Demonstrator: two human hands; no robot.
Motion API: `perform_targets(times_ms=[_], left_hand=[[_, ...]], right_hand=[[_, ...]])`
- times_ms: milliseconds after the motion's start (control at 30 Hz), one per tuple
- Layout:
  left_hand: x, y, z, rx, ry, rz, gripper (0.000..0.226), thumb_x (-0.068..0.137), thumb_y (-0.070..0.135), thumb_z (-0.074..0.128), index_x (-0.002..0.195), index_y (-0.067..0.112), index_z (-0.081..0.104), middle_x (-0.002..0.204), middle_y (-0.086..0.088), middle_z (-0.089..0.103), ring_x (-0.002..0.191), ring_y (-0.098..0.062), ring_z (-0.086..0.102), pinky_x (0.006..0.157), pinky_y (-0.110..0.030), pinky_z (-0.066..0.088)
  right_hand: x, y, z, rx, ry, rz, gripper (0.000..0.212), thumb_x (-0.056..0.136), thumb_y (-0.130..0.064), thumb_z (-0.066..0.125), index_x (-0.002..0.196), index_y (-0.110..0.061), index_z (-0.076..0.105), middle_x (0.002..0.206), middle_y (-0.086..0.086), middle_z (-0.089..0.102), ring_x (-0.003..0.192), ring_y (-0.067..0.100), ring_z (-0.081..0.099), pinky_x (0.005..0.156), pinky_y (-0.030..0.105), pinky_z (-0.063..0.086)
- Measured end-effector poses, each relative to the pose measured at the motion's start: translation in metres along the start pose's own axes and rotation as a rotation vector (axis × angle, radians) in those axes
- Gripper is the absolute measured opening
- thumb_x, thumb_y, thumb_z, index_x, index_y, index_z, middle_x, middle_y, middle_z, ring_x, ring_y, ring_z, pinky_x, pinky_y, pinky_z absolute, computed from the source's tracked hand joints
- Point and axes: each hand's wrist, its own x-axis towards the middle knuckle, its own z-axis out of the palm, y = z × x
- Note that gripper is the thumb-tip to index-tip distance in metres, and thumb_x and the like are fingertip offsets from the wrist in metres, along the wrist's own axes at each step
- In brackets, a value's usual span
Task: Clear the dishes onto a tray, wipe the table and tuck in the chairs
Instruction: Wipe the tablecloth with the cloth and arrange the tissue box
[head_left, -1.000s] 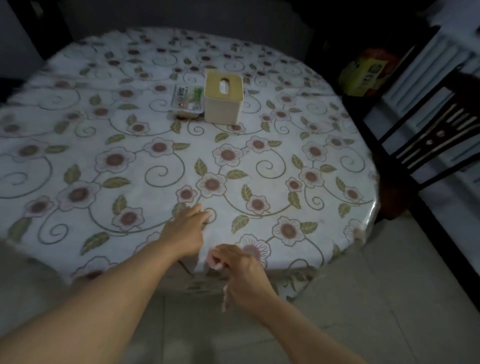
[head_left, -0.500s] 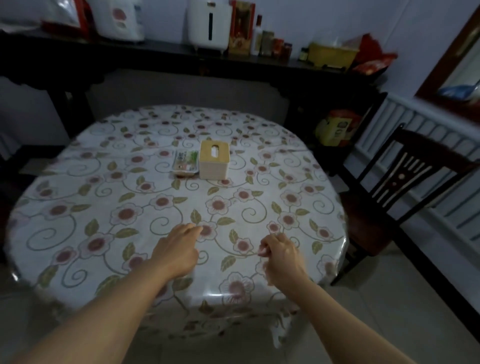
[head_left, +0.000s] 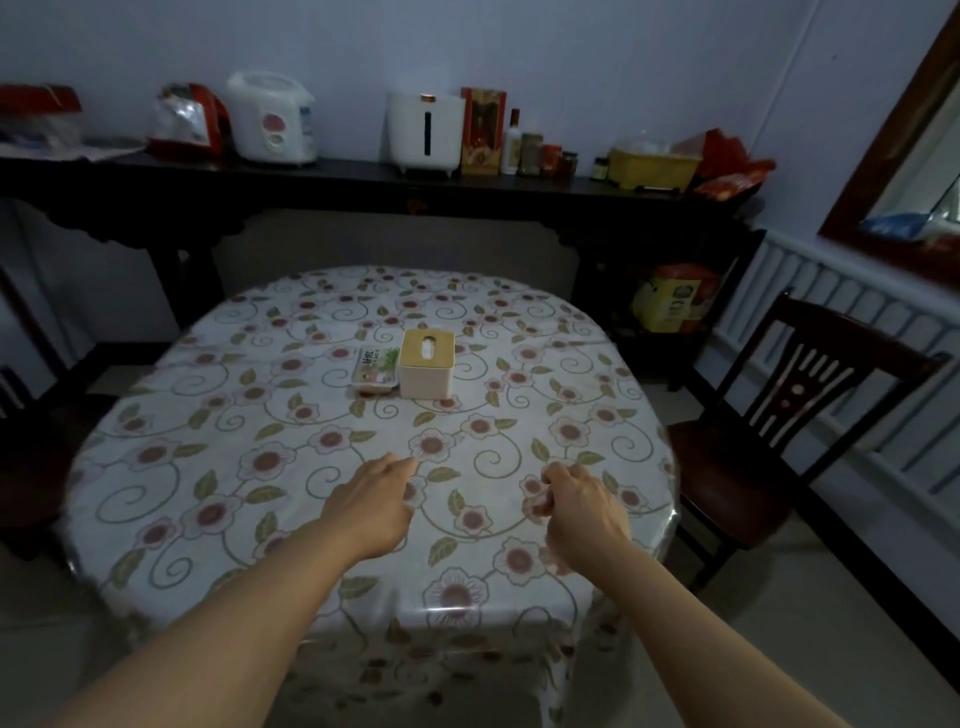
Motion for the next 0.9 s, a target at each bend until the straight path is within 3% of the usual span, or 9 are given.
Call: perform_targets(times_ms=[567,900], left_hand=[[-0.046,-0.012,0.007,0.015,0.042,-0.124,0.059,0.095,0.027,0.045,0.148,0.02,0.02,0.158,0.002,0.01,0.143,-0.018,0.014,0.112,-0.035,0.025],[-0.085,-0.05,0.004,-0.014,0.059,-0.231,0.065,0.093,0.028,0.049,0.149,0.02,0.017,0.157,0.003,0.013,0.142,-0.017,0.019,0.111,-0.037,0.026]], right_hand=[[-0.015,-0.018,0.017,-0.012,-0.069,-0.129,0.043,0.079,-0.003,0.063,0.117,-0.016,0.049,0.118,0.004,0.049,0.104,0.023,0.051,0.081,0.034,0.048],[-0.023,-0.062,0.037,0.014,-0.113,-0.237,0.033,0.083,-0.004,0.056,0.114,-0.014,0.052,0.118,0.006,0.046,0.102,0.023,0.052,0.086,0.036,0.05]])
